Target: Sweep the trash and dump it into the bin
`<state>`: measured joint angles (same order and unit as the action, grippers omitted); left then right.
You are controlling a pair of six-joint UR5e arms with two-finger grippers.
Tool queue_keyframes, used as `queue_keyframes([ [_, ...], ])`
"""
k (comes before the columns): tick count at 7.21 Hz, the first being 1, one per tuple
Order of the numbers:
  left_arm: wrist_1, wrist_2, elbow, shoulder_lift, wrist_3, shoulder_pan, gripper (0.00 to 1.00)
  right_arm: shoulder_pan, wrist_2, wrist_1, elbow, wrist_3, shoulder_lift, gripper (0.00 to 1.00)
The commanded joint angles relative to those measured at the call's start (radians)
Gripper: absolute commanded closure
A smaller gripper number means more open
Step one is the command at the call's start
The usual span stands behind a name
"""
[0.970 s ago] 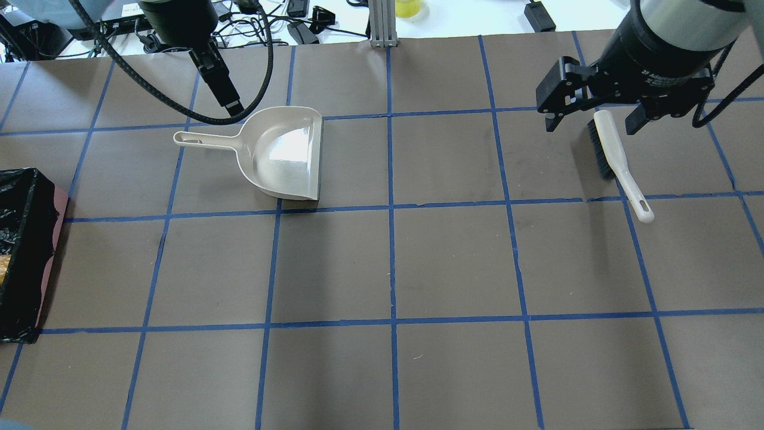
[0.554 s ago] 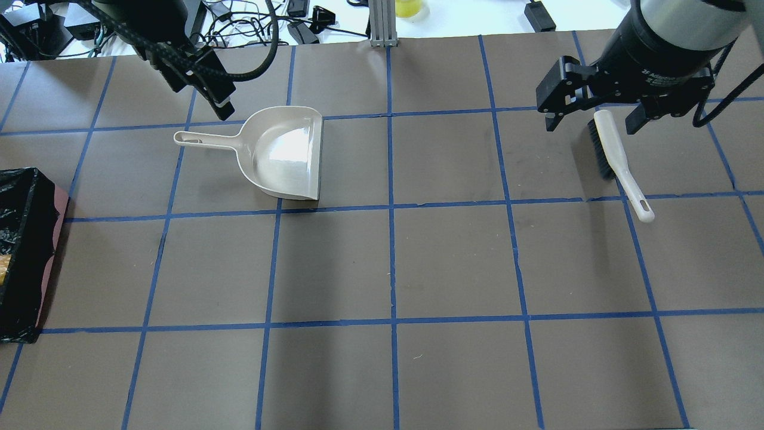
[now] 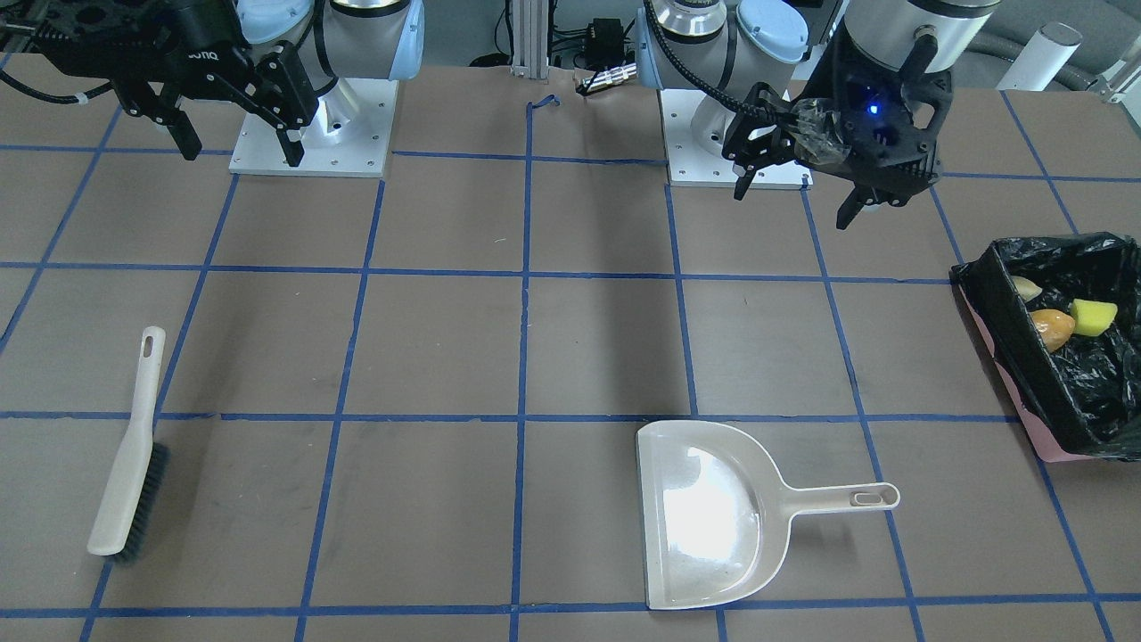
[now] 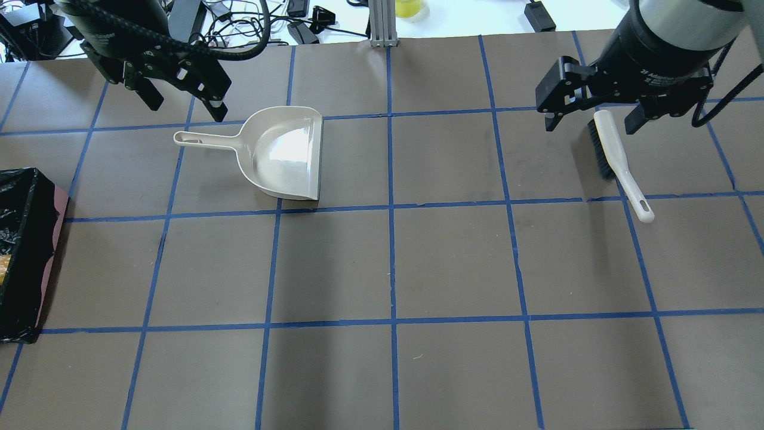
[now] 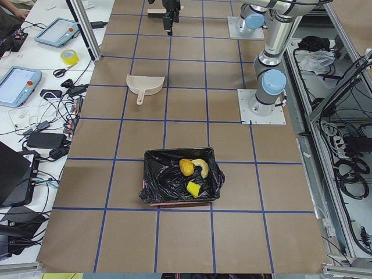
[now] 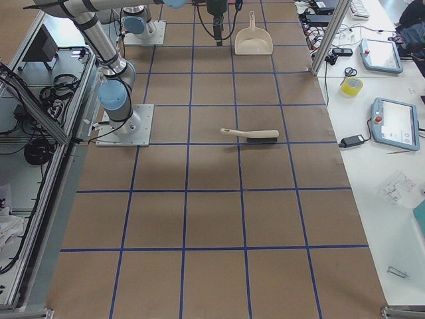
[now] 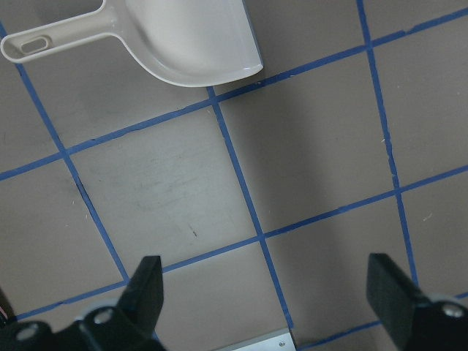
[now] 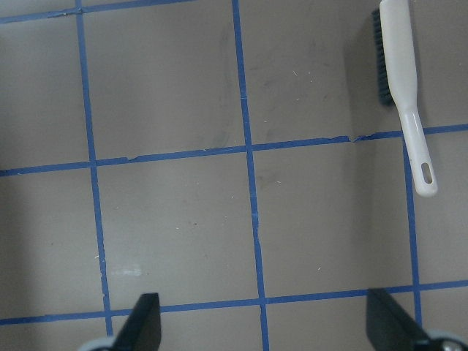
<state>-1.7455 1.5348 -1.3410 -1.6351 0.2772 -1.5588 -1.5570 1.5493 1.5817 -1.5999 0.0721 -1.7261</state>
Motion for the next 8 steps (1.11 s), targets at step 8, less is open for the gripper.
queue_keyframes([
  [8,0.081,0.013,-0.064,0.057,-0.159,0.019,0.00,0.000,0.000,0.003,0.000,0.000,0.003,0.00],
])
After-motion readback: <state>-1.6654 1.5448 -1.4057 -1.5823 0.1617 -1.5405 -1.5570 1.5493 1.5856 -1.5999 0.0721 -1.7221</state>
